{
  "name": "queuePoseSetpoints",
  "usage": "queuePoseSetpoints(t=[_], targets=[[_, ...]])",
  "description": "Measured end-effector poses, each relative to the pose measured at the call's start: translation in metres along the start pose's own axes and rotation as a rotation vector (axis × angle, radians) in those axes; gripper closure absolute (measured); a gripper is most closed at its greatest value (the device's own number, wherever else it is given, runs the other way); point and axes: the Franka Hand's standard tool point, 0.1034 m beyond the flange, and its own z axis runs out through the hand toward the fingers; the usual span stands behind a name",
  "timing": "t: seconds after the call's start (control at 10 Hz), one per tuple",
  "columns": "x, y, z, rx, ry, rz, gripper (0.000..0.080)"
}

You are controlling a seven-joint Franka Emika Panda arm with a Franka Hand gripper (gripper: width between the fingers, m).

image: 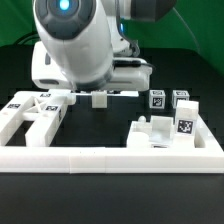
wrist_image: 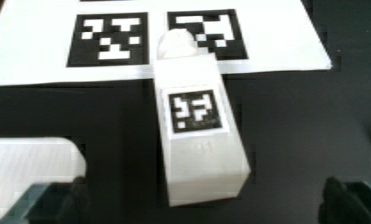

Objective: Assemble chair

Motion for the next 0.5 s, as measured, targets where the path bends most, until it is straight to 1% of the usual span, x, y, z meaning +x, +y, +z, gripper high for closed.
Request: queuePoseSetpoints(t=[0.1,0.2,0.5], targets=[[0.004,0.0,0.001,-0.002,0.015,-0.002,0.0151],[0.005,0.0,0.009,-0.003,0.021,-0.001,0.0151],[0.002,-0.001,0.021,0.0,-0.004,0.003,0.0151]])
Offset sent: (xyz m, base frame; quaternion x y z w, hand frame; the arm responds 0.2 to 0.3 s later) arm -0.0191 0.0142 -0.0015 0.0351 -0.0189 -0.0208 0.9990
